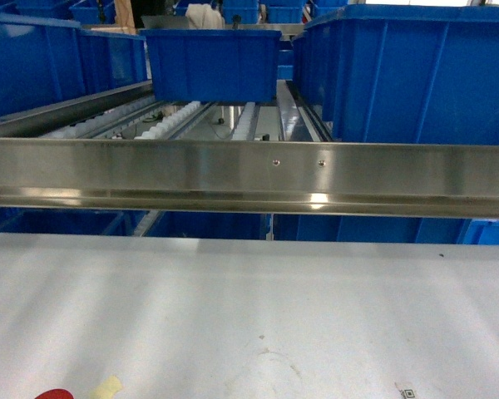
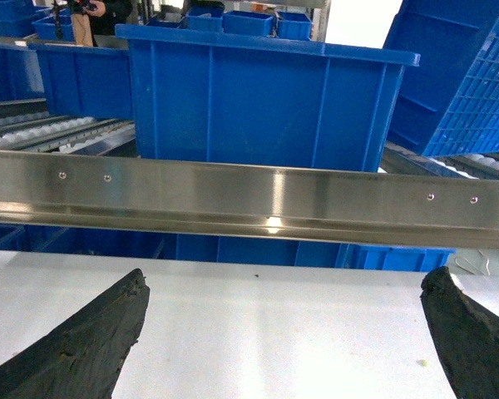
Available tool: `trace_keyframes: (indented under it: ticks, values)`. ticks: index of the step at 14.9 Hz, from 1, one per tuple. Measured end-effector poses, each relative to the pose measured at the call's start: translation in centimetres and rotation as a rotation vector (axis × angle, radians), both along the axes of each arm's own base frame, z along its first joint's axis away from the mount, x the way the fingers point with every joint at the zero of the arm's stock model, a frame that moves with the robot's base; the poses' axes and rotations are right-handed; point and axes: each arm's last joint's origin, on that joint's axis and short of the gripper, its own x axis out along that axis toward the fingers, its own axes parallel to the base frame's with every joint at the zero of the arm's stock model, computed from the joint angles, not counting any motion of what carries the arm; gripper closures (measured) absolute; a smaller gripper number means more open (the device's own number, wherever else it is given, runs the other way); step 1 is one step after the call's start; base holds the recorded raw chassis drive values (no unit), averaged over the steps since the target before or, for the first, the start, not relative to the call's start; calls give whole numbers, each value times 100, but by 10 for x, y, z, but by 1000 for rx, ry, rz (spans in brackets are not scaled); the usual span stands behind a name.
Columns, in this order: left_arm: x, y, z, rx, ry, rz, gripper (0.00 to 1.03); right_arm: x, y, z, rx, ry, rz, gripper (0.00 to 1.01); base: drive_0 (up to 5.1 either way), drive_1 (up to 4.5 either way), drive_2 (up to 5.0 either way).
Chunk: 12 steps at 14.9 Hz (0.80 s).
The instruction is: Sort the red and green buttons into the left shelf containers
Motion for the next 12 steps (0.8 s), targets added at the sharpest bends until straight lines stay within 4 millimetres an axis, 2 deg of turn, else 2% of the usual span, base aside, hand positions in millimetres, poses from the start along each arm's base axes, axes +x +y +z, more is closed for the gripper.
trace_keyframes:
  ticks: [12]
  values:
    - [0,0,0,0,0,0,5,0,0,0,0,-4,0,3,0,0,0]
